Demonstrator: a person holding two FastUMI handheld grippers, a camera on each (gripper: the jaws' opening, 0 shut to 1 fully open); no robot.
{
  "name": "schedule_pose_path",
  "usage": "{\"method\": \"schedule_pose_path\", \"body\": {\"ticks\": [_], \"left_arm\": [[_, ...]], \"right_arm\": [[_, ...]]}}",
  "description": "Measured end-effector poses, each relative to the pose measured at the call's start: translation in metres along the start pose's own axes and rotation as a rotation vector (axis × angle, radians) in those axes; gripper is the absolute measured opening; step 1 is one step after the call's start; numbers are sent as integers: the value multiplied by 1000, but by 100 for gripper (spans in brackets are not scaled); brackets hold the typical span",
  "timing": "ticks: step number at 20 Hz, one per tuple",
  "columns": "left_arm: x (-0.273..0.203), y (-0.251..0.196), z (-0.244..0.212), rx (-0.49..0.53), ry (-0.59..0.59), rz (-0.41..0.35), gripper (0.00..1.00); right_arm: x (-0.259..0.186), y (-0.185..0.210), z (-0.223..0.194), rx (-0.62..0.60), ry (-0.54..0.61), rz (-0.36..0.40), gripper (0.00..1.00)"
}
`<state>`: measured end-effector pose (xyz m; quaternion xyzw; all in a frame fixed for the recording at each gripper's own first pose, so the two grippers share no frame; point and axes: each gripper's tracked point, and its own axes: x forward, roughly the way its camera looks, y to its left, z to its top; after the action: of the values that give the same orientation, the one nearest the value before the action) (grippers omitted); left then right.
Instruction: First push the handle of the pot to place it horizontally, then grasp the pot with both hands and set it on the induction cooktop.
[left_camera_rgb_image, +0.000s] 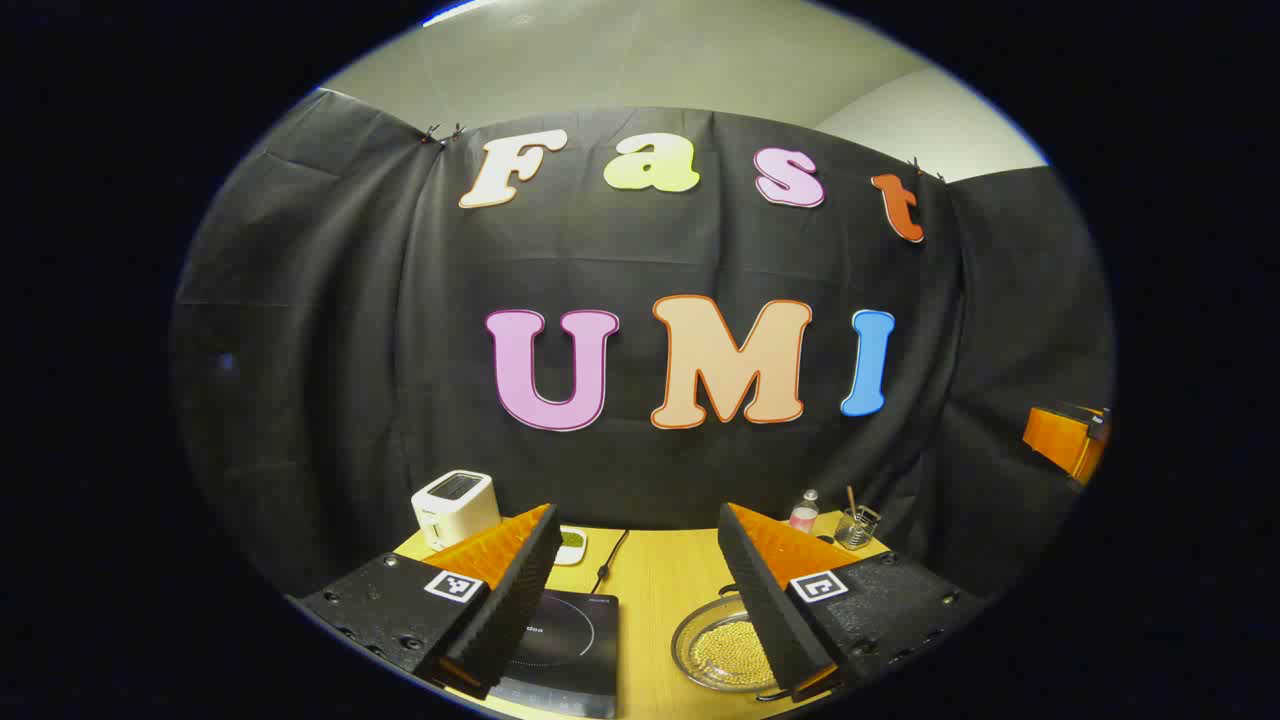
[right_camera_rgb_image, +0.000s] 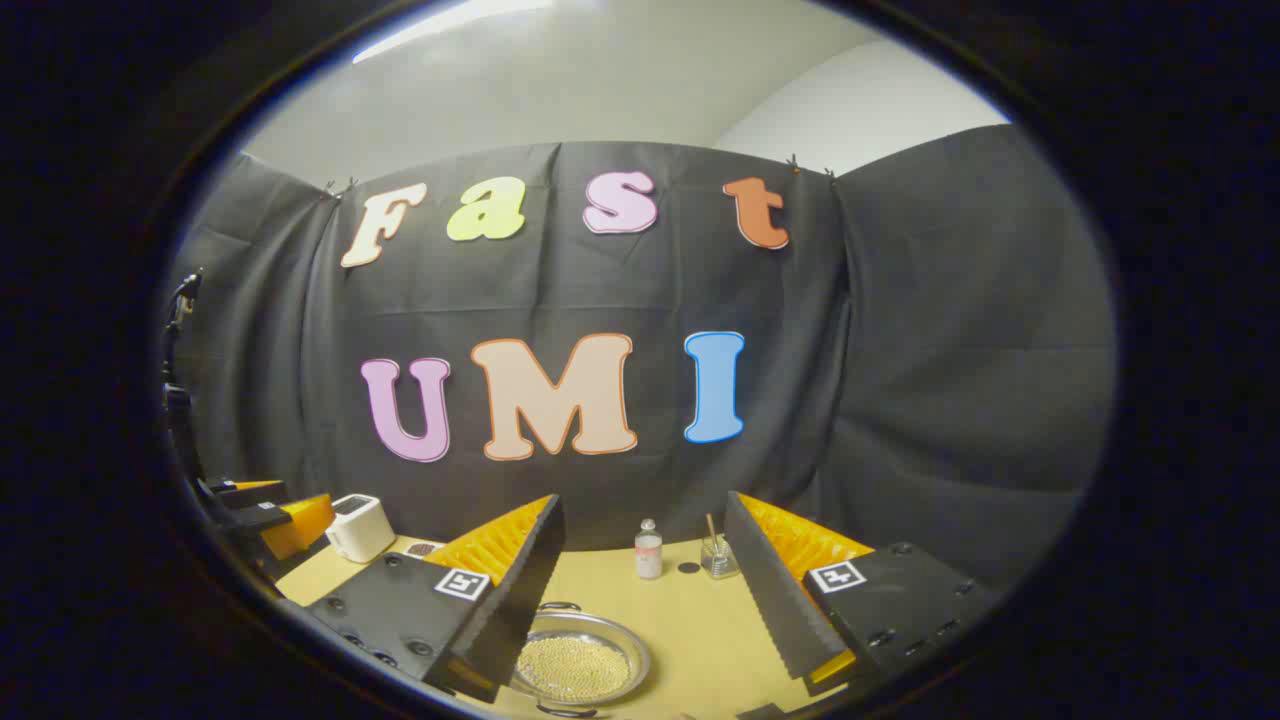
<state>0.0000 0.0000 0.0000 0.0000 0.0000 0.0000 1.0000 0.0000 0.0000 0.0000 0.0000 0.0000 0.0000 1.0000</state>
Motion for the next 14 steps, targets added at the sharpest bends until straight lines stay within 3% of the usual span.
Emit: {"method": "schedule_pose_path", "body": {"ticks": [14], "left_arm": [[-22, 25, 1, 34, -10, 39, 96]], "right_arm": [[-12, 13, -7, -21, 20, -4, 92]]}}
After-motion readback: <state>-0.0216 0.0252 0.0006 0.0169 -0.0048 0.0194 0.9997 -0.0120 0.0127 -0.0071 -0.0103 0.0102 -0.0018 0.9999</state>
